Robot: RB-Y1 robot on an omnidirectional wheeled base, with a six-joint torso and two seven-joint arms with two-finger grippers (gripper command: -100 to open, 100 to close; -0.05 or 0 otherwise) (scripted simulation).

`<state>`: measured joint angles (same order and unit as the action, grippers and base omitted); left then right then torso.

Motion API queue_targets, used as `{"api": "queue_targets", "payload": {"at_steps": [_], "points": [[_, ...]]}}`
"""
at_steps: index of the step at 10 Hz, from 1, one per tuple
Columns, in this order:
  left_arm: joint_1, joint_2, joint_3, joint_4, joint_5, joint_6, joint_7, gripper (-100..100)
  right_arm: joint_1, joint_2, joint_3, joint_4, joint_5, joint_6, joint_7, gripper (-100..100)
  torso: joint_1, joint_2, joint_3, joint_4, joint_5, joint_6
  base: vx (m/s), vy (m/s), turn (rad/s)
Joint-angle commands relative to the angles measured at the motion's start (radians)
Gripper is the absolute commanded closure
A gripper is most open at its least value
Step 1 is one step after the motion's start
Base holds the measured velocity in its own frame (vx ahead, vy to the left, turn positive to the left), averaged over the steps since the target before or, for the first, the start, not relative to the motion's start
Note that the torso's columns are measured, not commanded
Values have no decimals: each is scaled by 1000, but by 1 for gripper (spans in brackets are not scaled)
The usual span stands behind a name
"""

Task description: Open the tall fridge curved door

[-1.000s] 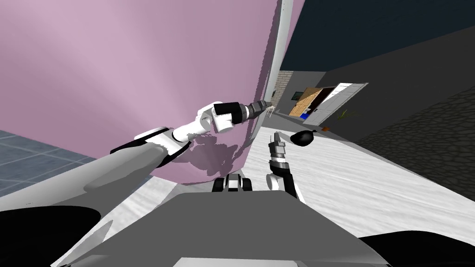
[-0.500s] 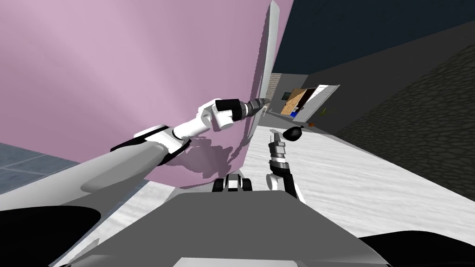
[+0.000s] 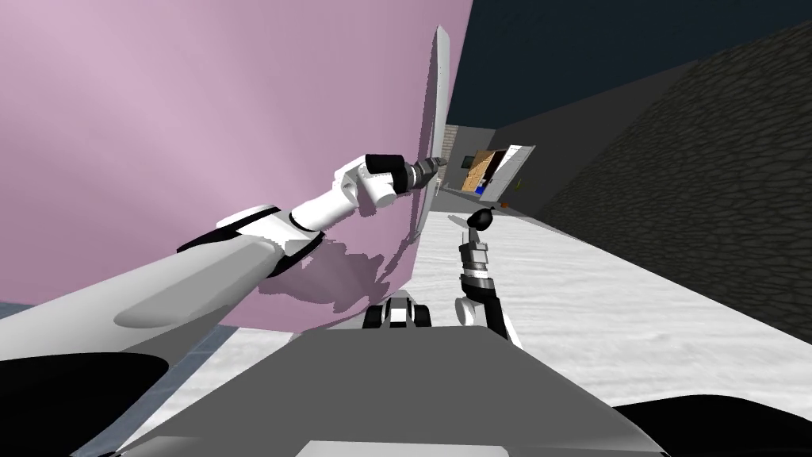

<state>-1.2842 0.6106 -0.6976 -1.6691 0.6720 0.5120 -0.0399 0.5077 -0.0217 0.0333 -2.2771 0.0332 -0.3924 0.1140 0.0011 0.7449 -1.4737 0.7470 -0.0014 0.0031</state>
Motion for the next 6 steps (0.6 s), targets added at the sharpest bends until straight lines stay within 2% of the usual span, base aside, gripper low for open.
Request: {"api": "queue_targets", "payload": {"at_steps": [1,2,3,4,6], "points": [[-37,7,16,59,10,-3,-9,-100,0,0,0,0,0,0,0,0,1,0,0,1,0,-1,-52,48,-79],[-52,10,23,93,15,0,-13,-100,0,0,0,0,0,0,0,0,0,-4,-1,-4,1,-3,-40,56,-154],[-43,4,18,79,9,-1,-10,-100,0,0,0,0,0,0,0,0,-1,-7,-3,-8,1,-3,-26,31,-45],[-45,3,19,82,8,-1,-11,0,0,0,0,0,0,0,0,0,-2,-10,-4,-10,1,-4,-11,-1,1],[-45,3,19,82,8,-1,-11,0,1,0,0,0,0,0,0,0,-2,-9,-4,-10,1,-3,0,0,0]]}}
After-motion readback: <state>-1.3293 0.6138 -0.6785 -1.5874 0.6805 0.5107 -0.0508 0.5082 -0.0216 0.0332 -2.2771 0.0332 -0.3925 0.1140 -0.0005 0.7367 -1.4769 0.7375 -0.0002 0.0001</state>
